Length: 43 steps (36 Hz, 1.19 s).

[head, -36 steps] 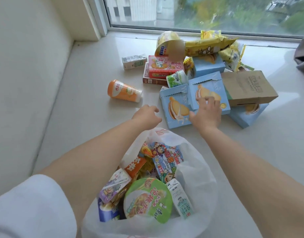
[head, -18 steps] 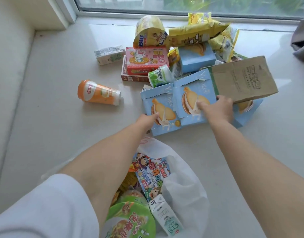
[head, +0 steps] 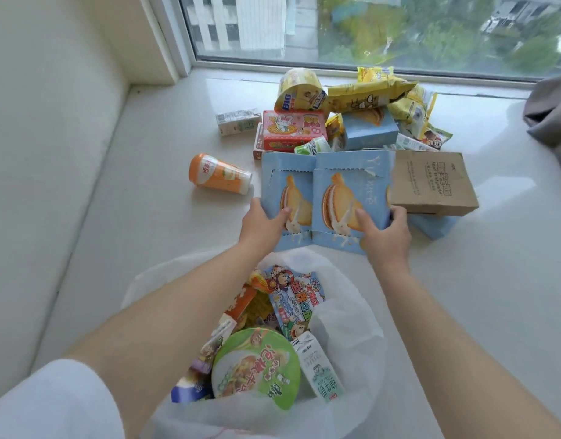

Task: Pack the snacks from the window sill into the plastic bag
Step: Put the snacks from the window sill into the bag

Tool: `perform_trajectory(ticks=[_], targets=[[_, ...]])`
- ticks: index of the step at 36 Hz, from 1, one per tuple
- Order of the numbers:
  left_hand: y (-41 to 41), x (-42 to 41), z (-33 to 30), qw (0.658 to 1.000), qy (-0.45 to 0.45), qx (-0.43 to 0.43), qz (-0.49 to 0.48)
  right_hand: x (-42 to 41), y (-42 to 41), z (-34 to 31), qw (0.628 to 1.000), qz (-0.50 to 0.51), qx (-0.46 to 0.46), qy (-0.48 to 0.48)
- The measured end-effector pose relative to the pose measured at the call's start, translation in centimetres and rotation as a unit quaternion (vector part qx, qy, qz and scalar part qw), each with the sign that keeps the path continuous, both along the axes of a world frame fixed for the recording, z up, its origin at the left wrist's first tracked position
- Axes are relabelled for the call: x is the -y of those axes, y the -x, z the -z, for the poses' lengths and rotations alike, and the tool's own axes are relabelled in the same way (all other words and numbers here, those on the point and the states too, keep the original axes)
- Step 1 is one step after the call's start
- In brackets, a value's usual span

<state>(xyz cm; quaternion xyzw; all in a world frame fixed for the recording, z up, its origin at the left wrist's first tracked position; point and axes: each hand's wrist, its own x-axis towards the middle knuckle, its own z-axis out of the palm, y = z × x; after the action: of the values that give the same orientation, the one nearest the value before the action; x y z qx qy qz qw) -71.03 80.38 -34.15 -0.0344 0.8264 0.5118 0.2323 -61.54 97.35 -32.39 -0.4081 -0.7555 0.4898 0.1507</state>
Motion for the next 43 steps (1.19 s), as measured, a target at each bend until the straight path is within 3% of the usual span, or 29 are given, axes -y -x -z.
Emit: perform_trajectory(ticks=[6,12,17,23,28,33,35,39,43], targets=[[-5.4,5.7,-1.6,0.998,-0.009,-0.051,0.017,4.3,-5.8,-0.6,0.998,-0.008,-0.037,0.045],[-9.8,9.0,-0.7,0.996,0.014,-0.084,0.016,8.5,-10.2,1.1,0.999,-0.020,0.021,0.024],[-10.9,11.6,-0.4,0.984,0.092,-0.147,0.046,9.2,-11.9,1.6,0.996,-0.053,0.061,-0.030],[-11.4,14.9,-0.4,0.944,0.204,-0.237,0.109,8.3,-12.9,1.4,0.968,-0.120,0.130,-0.178],[-12.3,16.5,-0.5,0.869,0.248,-0.353,0.243,8.8,-12.4,0.5,0.931,-0.147,0.169,-0.287],[-12.3,18.7,-0.1,0.805,0.311,-0.412,0.291,8.9,-11.4,0.5,0.847,-0.254,0.153,-0.441],[-12.3,19.8,0.5,0.794,0.323,-0.412,0.308,8.9,-11.4,1.2,0.830,-0.291,0.158,-0.449],[-12.0,20.6,0.8,0.795,0.328,-0.403,0.315,10.1,-11.6,2.0,0.838,-0.334,0.155,-0.403],[-11.9,21.0,0.5,0.785,0.344,-0.408,0.315,11.5,-11.2,2.2,0.826,-0.344,0.149,-0.421]])
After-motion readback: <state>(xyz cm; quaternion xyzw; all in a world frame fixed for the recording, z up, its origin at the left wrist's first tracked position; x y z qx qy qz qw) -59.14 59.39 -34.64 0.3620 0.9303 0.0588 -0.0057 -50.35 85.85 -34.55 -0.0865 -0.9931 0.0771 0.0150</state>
